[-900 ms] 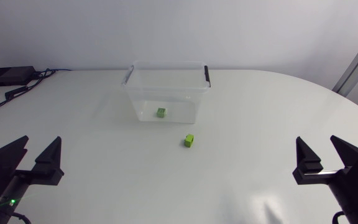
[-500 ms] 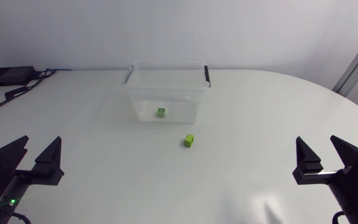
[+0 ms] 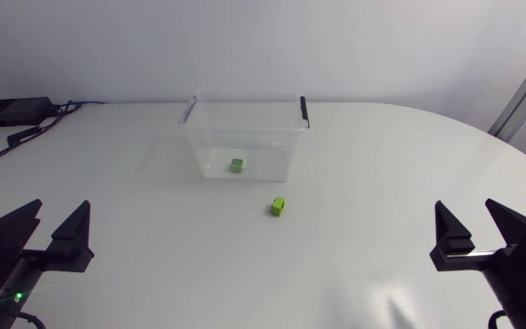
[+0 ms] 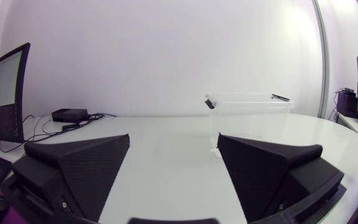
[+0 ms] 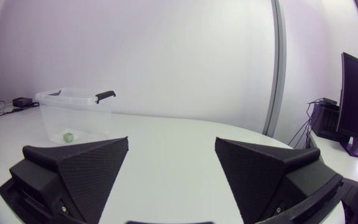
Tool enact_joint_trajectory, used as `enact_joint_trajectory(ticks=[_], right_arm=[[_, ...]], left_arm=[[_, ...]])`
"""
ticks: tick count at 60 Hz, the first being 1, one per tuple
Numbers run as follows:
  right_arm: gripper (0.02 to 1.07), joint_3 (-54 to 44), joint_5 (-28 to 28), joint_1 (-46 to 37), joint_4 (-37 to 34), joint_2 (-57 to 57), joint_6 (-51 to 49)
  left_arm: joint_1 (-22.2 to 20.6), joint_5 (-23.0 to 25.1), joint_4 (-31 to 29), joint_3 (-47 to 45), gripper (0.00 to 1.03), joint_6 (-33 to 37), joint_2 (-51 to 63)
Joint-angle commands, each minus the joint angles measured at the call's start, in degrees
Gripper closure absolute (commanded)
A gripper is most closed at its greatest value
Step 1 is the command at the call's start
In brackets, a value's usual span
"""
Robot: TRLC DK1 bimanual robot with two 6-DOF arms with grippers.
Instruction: Place the duplo bricks in the container
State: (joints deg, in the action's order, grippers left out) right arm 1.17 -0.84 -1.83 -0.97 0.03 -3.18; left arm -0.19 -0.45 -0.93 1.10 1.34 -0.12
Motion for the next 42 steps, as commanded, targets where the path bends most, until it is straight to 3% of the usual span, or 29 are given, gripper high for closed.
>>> enact_joint_trajectory(ticks=[1,19,35,42], right_arm=[[0.06,-1.17,-0.04,-0.02,0.71,-0.38,0.37],[0.06,1.12,-1.00,0.42,0.09,2.16,-0.42],[0.06,19.66,-0.13,1.12,-5.62,24.66,1.77],[0.06,27.92,4.53,7.98,-11.86,33.01,6.34]], left_arm=[[-0.17,-0.17,0.40,-1.02,0.04,0.33,-0.58],[-0.17,-0.17,0.31,-1.02,0.04,0.33,-0.58],[-0.17,-0.17,0.31,-1.02,0.04,0.33,-0.58],[-0.17,-0.17,0.40,-1.02,0.04,0.33,-0.58]])
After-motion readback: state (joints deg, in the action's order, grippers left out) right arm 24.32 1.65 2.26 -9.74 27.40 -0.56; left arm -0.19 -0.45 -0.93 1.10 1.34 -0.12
